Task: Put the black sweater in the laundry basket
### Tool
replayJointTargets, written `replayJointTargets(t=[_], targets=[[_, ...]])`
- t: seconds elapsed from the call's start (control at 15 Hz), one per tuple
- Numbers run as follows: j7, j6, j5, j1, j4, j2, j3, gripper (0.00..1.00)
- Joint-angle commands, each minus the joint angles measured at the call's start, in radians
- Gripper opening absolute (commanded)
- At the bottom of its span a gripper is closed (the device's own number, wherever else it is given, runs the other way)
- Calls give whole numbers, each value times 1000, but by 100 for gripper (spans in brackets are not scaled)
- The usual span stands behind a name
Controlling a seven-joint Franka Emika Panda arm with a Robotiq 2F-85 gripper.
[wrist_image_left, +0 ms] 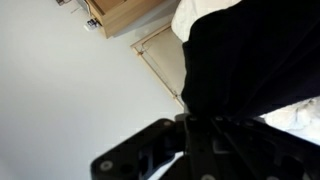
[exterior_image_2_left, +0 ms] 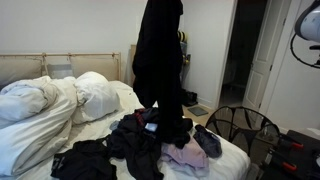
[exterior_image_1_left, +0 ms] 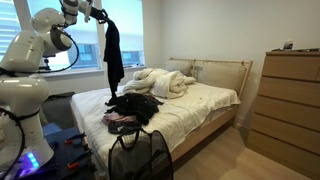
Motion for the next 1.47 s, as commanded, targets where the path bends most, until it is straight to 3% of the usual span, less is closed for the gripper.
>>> replayJointTargets(t=[0.0,0.6,1.0,1.13,1.4], targets=[[82,66,-97,8,0,-21,-34,2],[262,8,-416,41,0,-65,-84,2],[253,-132,-665,87,1,-105,-84,2],[226,-190,-690,86,1,-130,-49,2],[196,-304,-608,26,-2,-193,53,2]])
